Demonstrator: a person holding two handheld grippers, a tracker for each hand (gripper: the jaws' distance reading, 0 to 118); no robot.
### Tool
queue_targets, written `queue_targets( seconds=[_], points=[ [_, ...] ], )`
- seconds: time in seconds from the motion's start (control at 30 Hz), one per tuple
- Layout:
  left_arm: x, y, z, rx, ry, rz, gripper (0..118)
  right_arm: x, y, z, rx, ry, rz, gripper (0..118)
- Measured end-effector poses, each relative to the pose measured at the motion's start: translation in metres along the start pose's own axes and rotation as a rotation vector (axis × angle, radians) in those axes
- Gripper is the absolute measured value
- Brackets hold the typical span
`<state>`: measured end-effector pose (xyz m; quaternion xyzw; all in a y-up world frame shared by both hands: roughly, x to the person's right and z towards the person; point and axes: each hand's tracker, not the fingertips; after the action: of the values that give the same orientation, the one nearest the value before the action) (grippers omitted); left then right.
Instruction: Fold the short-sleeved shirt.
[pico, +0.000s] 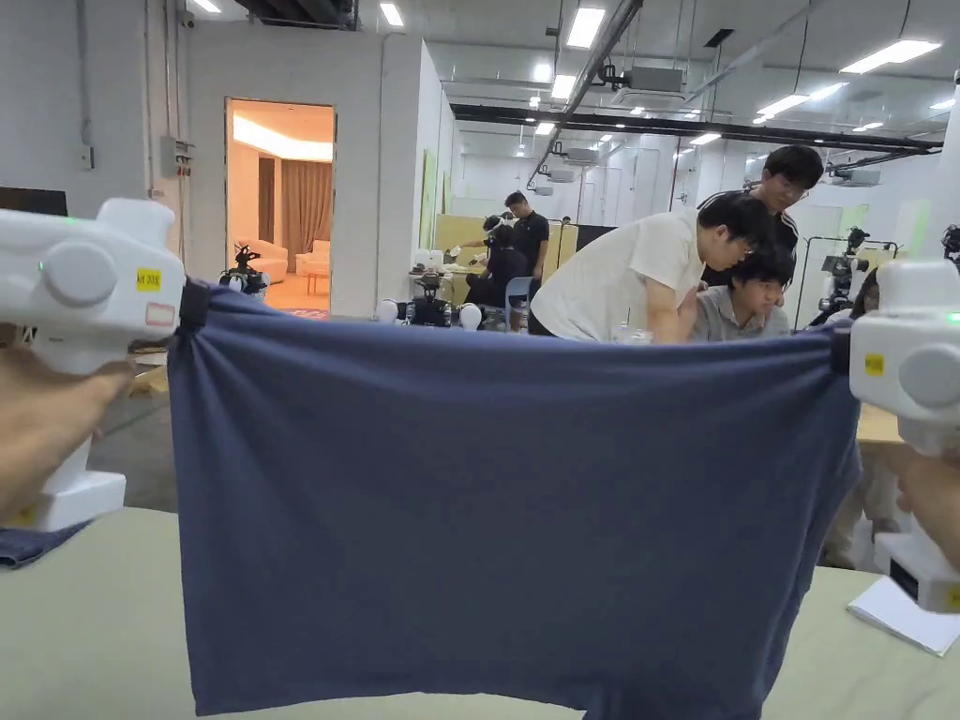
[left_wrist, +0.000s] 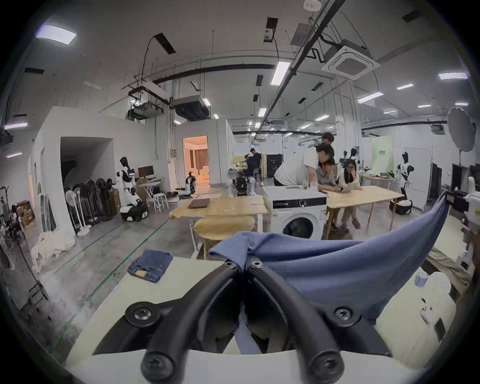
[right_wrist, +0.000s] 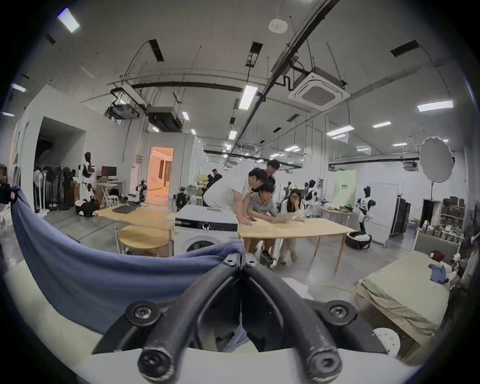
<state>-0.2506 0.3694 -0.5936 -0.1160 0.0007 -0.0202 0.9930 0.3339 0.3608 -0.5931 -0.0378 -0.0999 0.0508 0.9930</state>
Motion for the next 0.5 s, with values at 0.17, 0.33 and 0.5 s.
queue_targets(
  seconds=[0.17, 0.33, 0.5],
  points=[
    [0.005, -0.065, 0.014, -0.070, -0.026, -0.005, 0, 0.008, -0.054, 0.028, -0.067, 0.004, 0.013, 0],
    [0.001, -0.113, 0.053, -0.082, -0.057, 0.030, 0, 0.018, -0.091, 0.079, -0.102, 0.008, 0.017, 0],
    [-0.003, -0.139, 0.094, -0.071, -0.077, 0.058, 0, 0.026, -0.119, 0.133, -0.117, 0.012, 0.050, 0]
  ],
)
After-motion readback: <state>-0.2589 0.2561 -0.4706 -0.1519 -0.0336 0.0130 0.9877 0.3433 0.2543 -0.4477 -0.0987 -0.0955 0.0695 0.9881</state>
